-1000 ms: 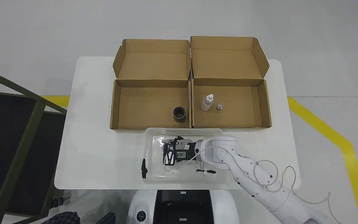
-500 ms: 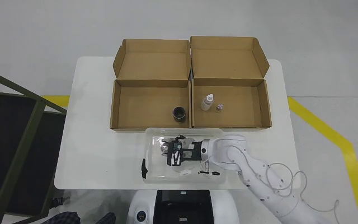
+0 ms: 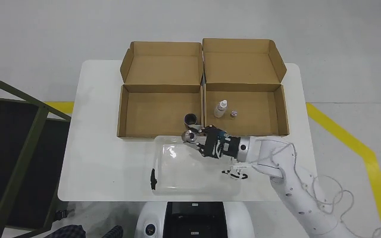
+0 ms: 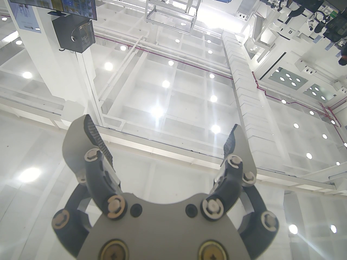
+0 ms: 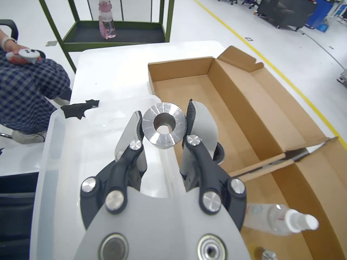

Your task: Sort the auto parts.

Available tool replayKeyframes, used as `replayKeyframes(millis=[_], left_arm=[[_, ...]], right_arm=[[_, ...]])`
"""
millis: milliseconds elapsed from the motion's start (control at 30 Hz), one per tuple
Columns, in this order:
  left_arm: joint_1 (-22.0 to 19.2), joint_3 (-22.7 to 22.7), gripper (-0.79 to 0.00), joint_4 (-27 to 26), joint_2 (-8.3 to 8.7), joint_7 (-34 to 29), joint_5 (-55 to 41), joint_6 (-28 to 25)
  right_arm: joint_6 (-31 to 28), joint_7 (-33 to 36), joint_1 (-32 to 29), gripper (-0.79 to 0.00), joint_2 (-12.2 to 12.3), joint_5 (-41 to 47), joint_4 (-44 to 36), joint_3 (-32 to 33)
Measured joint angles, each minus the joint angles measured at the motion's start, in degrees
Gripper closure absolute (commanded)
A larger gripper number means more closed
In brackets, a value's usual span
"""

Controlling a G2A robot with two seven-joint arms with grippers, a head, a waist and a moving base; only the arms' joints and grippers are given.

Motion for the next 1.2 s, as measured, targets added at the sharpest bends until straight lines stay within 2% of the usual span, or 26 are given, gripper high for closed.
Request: replayKeyframes(millis=[300, 600, 1200], left_arm=[[0.0, 0.0, -0.785, 0.0, 0.0, 0.0, 0.0, 0.0], [0.0, 0.0, -0.785, 0.0, 0.0, 0.0, 0.0, 0.0], [0.0, 0.0, -0.785, 0.0, 0.0, 0.0, 0.0, 0.0]], right_arm=[[0.92, -5.72, -3.71, 0.0, 1.11, 4.51, -2.31, 9.12], [1.99, -10.67, -5.7, 0.0, 1.56, 8.43, -1.96, 14.46], [2.64, -14.41, -7.38, 0.0, 1.97, 10.26, -3.0, 19.21]])
